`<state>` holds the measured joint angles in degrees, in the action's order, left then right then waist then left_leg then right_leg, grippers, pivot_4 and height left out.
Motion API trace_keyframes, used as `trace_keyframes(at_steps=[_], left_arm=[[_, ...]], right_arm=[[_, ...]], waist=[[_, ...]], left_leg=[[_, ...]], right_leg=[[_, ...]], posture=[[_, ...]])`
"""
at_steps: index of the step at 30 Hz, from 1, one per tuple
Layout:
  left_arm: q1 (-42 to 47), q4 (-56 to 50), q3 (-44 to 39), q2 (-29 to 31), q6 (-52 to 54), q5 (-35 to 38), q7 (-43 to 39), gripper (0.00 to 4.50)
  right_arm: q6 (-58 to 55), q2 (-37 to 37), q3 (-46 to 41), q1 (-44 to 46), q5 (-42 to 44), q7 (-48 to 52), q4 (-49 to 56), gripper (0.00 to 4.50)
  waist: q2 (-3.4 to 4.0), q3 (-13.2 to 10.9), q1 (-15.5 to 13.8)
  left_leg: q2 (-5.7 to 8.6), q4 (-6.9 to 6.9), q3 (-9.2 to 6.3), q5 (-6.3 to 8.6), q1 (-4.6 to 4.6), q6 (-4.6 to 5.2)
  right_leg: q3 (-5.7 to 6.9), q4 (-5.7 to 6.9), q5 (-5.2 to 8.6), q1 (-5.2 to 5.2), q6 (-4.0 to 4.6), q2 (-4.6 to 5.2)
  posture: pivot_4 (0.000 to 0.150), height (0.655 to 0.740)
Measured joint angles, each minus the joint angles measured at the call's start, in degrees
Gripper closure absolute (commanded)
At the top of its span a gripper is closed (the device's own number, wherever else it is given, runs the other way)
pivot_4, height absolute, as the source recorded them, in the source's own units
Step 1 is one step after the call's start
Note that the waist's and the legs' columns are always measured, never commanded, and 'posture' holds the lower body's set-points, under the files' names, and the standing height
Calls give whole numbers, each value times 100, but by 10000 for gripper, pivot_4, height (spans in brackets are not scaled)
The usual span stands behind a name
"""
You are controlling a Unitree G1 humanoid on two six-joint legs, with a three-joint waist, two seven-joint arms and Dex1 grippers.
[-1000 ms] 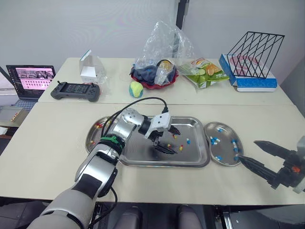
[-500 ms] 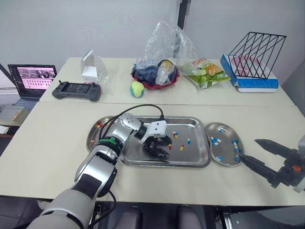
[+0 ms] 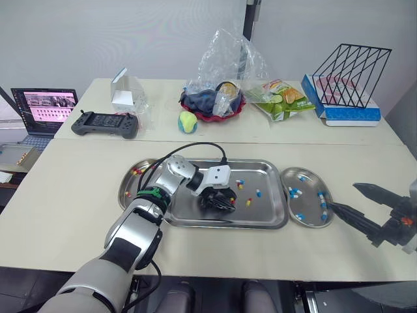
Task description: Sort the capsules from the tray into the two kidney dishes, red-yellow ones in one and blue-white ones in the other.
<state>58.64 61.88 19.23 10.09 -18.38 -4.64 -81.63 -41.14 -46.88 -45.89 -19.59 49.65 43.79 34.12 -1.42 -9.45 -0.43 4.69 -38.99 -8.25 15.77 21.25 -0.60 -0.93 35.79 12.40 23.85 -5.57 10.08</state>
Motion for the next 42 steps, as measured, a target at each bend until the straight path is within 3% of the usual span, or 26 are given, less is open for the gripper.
trace_keyframes(at_steps=[2, 12, 17, 20, 25, 28, 34, 39, 42], left_arm=[[1, 0, -9, 7, -2, 0, -6, 44685], [5, -66, -195, 130, 149, 69, -30, 44685], [13, -568, -616, 390, 644, 467, -167, 44685], [-64, -1210, -807, 939, 1007, 676, -318, 44685], [-404, -2087, -1418, 2586, 1622, 927, -402, 44685], [-974, -2536, -1702, 3216, 1972, 956, -298, 44685], [-2061, -3044, -1839, 3486, 2408, 971, 88, 44685], [-2467, -3514, -1875, 3485, 2485, 1061, 463, 44685], [-2605, -3552, -1878, 3511, 2618, 1076, 614, 33856]], right_arm=[[0, -32, 38, 74, -7, -5, -20, 0], [1, -156, 426, 490, -156, 31, -260, 0], [1, -249, 600, 737, -168, 148, -389, 0], [1, -379, 818, 969, -159, 290, -478, 0], [0, -663, 1211, 1477, -157, 663, -882, 0], [2, -767, 1515, 1839, -189, 861, -1153, 0], [25, -817, 2026, 2333, -348, 1156, -1502, 0], [74, -822, 2294, 2632, -467, 1324, -1722, 0], [76, -822, 2355, 2707, -563, 1390, -1814, 0]], waist=[[0, 0, 2], [0, 0, 21], [0, 0, 60], [1, 0, 147], [5, 3, 319], [9, 5, 298], [3, 2, 153], [3, 2, 130], [3, 2, 137]], left_leg=[[0, 0, 0, 0, 0, 0], [0, 0, 0, 0, 1, 0], [-1, 0, -1, -1, 5, -1], [-3, 2, -2, -1, 8, -1], [-32, 7, -3, 2, 3, 4], [-36, 7, -3, 5, 1, 9], [-36, 1, -5, 4, 11, 6], [-40, 2, -4, 2, 11, 2], [-44, 3, -4, 3, 11, 2]], right_leg=[[0, 0, 0, 0, 0, 0], [0, 1, 0, 1, 0, 0], [1, 4, 0, 8, 0, 0], [-1, 11, 0, 21, 0, -1], [-3, 25, 0, 22, 1, -31], [-3, 24, 0, 18, 1, -34], [-1, 17, -5, 23, 8, -35], [-1, 12, -5, 29, 9, -37], [-1, 13, -6, 31, 10, -41]], posture=[[1500, 7400], [1500, 7400], [1500, 7400], [1500, 7400], [1500, 7400], [1500, 7400], [1500, 7400], [1500, 7400], [1500, 7400]])
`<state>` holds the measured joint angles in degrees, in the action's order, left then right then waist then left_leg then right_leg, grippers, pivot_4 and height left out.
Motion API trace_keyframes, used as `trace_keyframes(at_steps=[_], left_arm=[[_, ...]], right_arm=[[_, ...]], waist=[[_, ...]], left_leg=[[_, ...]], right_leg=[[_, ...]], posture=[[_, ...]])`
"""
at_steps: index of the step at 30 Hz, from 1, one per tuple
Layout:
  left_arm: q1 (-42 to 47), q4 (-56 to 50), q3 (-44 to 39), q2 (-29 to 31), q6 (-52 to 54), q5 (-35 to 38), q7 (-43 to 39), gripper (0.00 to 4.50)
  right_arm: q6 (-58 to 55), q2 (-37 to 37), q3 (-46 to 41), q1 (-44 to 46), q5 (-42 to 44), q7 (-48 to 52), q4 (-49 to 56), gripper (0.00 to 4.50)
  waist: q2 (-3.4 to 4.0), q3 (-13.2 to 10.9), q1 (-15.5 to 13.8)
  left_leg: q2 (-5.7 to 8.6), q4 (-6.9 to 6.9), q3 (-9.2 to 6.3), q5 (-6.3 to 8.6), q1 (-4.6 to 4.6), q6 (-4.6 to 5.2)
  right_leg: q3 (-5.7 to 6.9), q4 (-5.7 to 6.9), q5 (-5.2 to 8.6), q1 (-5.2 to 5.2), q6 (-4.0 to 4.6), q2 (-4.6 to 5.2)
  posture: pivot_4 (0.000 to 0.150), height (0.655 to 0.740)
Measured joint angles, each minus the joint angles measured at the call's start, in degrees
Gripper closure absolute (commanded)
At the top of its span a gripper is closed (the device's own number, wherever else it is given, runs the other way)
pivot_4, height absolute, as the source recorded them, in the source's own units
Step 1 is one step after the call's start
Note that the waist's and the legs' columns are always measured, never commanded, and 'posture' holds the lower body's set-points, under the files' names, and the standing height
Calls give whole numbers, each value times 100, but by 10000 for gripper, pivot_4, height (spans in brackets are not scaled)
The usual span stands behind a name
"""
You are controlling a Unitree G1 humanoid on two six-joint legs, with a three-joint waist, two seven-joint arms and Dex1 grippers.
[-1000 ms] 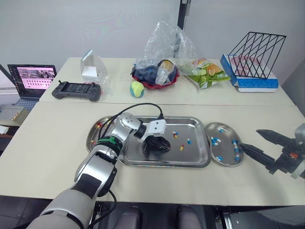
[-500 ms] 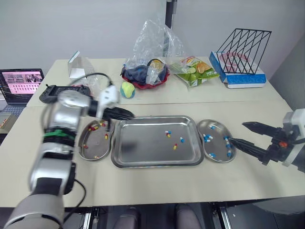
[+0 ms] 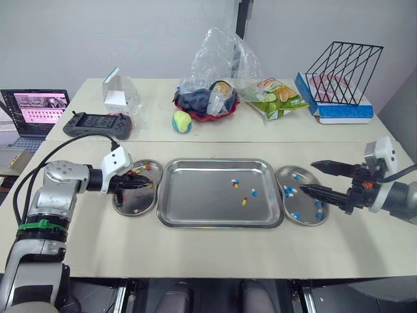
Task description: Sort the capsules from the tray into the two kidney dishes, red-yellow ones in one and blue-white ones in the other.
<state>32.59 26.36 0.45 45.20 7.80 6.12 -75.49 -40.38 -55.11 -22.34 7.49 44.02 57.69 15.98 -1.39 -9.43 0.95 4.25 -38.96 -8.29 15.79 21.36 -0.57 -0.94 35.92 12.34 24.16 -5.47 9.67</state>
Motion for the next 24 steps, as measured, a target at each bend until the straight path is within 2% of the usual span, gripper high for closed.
trace_keyframes(at_steps=[10, 13, 17, 20, 24], left_arm=[[-236, -216, -420, 383, 257, 327, 189, 1058], [-409, -305, -689, 398, 293, 562, 242, 148], [-646, -79, -1641, 614, 307, 1191, 319, 148], [-923, 381, -2185, 718, 170, 1377, 437, 148], [-1298, 719, -2456, 689, -231, 1426, 632, 148]], right_arm=[[-15, 0, 48, 64, -27, 189, -160, 0], [18, 0, -31, -40, -56, 199, -201, 0], [428, 1, -263, -183, -403, 254, -909, 0], [780, 1, -267, -160, -819, 182, -1568, 0], [1215, 130, -186, -100, -1157, 126, -2019, 0]], waist=[[1, 0, -1], [0, 0, -4], [1, 1, 10], [7, 2, 33], [7, 1, 35]], left_leg=[[-2, 1, 1, 1, 0, 0], [-3, 1, 1, 1, 0, 0], [-5, 4, 3, 2, -3, 0], [-11, 19, 24, 3, -25, 3], [-12, 17, 27, 3, -23, 1]], right_leg=[[-1, 0, -1, 1, 1, -1], [-1, 0, -1, 1, 2, -1], [-1, -2, -1, 4, 2, -3], [-2, -5, -1, 4, 3, -2], [-3, -6, -5, 7, 10, -2]], posture=[[1500, 7400], [1500, 7400], [1500, 7400], [1500, 7400], [1500, 7400]])
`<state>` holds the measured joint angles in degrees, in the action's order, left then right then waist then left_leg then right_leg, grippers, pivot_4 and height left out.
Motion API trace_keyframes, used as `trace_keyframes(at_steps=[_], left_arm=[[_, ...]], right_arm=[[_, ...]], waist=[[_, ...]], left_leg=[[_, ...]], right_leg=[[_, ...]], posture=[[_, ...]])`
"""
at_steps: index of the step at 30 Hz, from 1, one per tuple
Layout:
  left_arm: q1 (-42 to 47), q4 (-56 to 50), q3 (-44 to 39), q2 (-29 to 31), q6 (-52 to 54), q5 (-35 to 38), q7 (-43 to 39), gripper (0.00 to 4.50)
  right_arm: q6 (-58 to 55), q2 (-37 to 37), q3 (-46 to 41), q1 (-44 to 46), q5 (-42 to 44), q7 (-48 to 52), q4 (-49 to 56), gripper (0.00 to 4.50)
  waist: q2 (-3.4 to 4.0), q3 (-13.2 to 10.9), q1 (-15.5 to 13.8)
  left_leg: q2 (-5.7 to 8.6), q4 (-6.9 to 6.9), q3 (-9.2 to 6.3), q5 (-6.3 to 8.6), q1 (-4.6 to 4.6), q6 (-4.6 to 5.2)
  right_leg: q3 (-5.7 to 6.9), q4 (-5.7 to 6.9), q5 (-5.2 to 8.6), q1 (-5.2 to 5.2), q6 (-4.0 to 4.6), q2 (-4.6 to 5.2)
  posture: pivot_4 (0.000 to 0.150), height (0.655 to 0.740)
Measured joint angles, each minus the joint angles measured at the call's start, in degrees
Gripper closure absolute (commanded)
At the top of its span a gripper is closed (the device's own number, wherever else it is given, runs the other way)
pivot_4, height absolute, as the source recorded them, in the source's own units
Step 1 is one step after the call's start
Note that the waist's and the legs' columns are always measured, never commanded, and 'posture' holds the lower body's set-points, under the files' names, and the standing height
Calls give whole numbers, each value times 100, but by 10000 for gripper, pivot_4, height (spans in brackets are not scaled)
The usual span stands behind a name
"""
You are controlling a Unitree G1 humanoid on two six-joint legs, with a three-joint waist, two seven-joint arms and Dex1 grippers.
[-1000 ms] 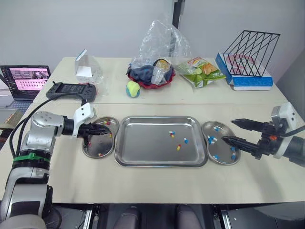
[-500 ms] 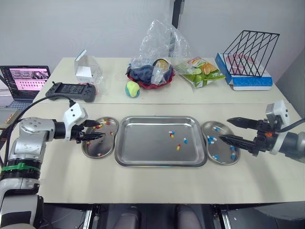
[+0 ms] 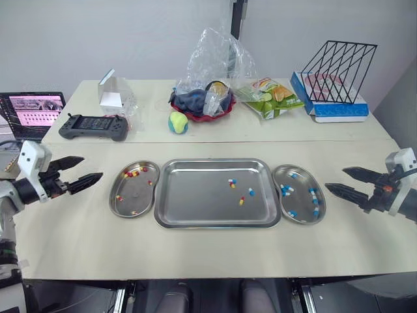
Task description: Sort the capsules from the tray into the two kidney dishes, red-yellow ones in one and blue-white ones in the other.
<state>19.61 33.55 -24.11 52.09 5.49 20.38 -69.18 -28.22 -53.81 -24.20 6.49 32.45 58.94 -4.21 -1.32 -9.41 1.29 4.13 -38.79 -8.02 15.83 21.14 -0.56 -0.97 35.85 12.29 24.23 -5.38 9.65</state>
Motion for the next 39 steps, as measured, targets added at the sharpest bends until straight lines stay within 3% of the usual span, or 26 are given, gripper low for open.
trace_keyframes(at_steps=[12, 28, 32, 35, 39], left_arm=[[-151, 119, -192, -52, -532, 19, 290, 148], [134, -48, -135, -51, 80, 250, 202, 148], [161, -832, 114, -168, 804, 651, -29, 148], [279, -1866, 687, -531, 1425, 965, -198, 148], [515, -2473, 1269, -916, 1739, 1046, -92, 148]], right_arm=[[548, 208, 23, 239, -199, -17, -543, 0], [599, 395, -139, 354, 10, -74, -571, 0], [362, 384, -237, 314, 203, -32, -361, 0], [267, 371, -217, 167, 222, -2, -67, 0], [128, 371, -252, -85, 271, -43, 308, 0]], waist=[[0, 0, -23], [1, 0, -17], [0, 0, -50], [0, 0, -84], [0, 0, -19]], left_leg=[[-1, -1, 3, 0, 0, -4], [-1, -1, 4, 0, 0, -4], [0, -4, 4, 0, 3, -4], [2, -11, 3, 0, 4, -4], [-8, -6, 4, 1, 4, -3]], right_leg=[[-1, -1, -3, 0, 5, 0], [-2, 0, -3, 0, 5, 0], [-2, 2, -4, -4, 6, 0], [-2, 2, -4, -8, 6, 2], [-3, 3, -5, 0, 8, -7]], posture=[[1500, 7400], [1500, 7400], [1500, 7400], [1500, 7400], [1500, 7400]])
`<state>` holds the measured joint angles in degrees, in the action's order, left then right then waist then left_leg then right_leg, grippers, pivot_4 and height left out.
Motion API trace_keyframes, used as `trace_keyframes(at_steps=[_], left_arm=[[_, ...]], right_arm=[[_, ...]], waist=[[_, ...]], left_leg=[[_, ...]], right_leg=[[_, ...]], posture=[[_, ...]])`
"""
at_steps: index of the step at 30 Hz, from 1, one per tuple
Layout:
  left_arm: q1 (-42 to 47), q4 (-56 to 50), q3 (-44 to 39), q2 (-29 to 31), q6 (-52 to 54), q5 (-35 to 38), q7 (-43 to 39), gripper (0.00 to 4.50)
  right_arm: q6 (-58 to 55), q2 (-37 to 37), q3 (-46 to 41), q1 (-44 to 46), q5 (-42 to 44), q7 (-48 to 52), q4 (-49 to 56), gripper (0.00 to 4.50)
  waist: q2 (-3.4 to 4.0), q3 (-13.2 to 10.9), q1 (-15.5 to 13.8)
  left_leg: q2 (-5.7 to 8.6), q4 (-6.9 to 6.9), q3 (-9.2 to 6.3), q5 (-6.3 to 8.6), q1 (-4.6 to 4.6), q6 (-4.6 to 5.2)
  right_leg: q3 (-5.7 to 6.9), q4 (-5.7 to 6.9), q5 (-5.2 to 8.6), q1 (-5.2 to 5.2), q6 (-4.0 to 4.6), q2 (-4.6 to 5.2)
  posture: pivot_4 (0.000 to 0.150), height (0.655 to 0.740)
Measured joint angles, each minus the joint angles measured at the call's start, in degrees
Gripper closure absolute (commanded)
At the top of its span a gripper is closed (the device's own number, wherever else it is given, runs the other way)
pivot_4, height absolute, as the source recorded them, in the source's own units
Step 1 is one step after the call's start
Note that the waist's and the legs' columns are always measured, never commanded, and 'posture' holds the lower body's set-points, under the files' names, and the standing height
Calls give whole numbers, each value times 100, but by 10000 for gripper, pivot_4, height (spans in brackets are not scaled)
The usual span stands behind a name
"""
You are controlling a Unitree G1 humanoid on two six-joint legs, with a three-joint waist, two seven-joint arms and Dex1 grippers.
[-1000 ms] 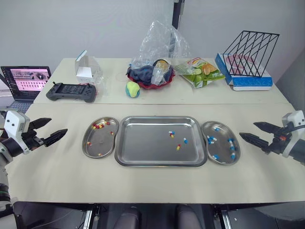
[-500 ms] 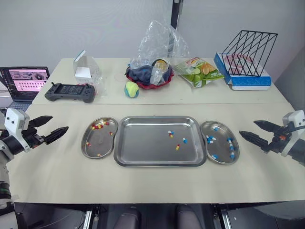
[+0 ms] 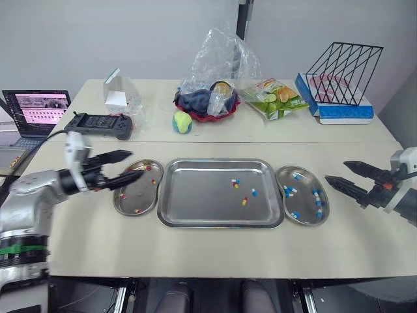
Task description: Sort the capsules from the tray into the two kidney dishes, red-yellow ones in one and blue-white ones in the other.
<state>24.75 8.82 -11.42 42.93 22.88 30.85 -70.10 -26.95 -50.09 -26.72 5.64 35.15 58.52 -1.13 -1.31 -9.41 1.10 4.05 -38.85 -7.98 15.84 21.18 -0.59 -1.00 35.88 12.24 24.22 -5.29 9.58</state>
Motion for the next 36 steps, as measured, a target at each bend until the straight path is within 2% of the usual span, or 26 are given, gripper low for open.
trace_keyframes(at_steps=[5, 14, 18, 23, 36], left_arm=[[148, -557, 464, -212, 312, 72, 16, 148], [162, -680, 1235, -512, 308, -283, 21, 148], [258, -971, 1634, -932, 405, -435, 344, 148], [561, -1317, 2590, -1640, 781, -896, 935, 148], [648, -1031, 3218, -2441, 886, -1724, 1934, 148]], right_arm=[[-334, 101, -264, -269, 317, -134, 514, 0], [-722, 122, -422, -588, 749, -252, 1249, 0], [-806, 124, -428, -750, 805, -252, 1466, 0], [-807, 121, -408, -747, 790, -288, 1567, 0], [-810, 104, -591, -1071, 786, -375, 1754, 0]], waist=[[2, 1, 35], [1, 0, -51], [1, 0, -73], [0, 0, -95], [0, 0, -103]], left_leg=[[1, 1, 9, 2, -1, 3], [3, -3, 14, 2, -1, 3], [5, -6, 16, 2, 0, 3], [5, -7, 18, 3, -1, 5], [6, -8, 19, 3, -2, 5]], right_leg=[[-10, -5, -1, -1, 2, 0], [-12, -12, -2, -6, 2, 2], [-12, -14, -2, -8, 3, 4], [-13, -14, -2, -10, 2, 3], [-14, -17, -2, -13, 2, 3]], posture=[[1500, 7400], [1500, 7400], [1500, 7400], [1500, 7400], [1500, 7400]])
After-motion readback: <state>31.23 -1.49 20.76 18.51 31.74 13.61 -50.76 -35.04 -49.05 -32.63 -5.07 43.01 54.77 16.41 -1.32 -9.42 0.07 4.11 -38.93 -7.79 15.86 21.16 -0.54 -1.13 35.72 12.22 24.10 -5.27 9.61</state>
